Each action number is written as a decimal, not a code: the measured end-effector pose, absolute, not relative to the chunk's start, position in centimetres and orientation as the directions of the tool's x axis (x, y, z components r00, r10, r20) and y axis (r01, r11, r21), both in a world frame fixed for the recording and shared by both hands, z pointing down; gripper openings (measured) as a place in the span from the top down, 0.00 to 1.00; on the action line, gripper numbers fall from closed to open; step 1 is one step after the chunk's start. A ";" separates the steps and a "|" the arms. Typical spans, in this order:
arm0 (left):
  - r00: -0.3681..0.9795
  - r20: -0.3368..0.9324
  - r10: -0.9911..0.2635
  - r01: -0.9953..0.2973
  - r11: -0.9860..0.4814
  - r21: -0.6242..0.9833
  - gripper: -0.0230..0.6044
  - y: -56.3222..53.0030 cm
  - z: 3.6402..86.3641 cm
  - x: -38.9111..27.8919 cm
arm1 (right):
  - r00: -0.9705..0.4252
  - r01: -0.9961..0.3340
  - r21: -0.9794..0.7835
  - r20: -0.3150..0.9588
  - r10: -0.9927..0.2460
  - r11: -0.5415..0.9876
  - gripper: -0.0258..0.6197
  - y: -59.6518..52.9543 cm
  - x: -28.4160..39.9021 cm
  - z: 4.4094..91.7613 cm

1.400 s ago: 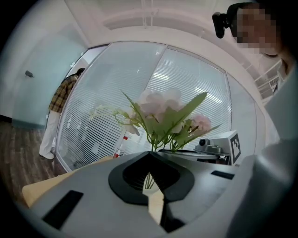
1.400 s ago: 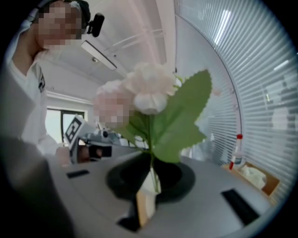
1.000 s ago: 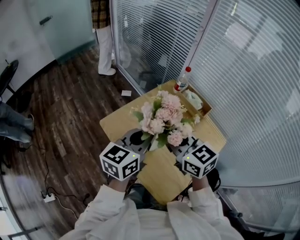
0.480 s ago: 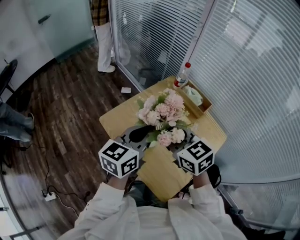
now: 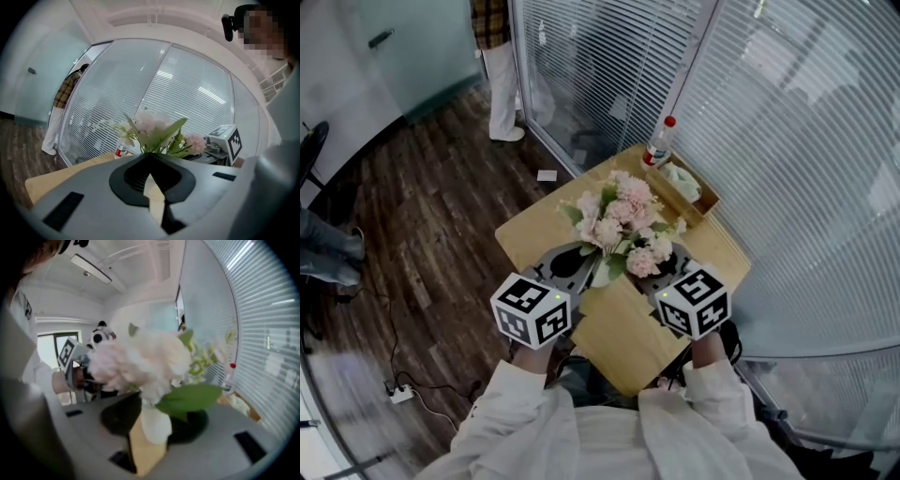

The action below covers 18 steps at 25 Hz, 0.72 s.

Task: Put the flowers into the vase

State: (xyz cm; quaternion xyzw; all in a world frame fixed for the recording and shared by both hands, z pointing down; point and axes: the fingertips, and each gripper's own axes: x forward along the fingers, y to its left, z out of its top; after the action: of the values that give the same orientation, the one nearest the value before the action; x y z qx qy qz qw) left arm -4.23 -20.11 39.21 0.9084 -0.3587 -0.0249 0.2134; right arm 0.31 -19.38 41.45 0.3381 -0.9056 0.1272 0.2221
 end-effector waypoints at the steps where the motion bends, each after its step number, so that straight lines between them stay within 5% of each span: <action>1: 0.740 0.113 -0.663 -0.643 -0.649 0.407 0.95 -20.0 39.4 -4.3 | -0.673 -0.672 -0.087 0.488 -0.557 0.735 0.73 -19.3 0.4 41.5; 18: 0.769 0.134 -0.625 -0.617 -0.670 0.413 0.95 -17.9 40.1 -3.4 | -0.657 -0.712 -0.154 0.488 -0.574 0.685 0.72 -17.8 2.9 41.7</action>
State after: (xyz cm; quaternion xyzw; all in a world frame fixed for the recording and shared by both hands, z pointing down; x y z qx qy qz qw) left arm -3.36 -17.94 40.08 0.9138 -0.3397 -0.0096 0.2225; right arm 2.86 -17.81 41.69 0.3595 -0.8946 0.1685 0.2051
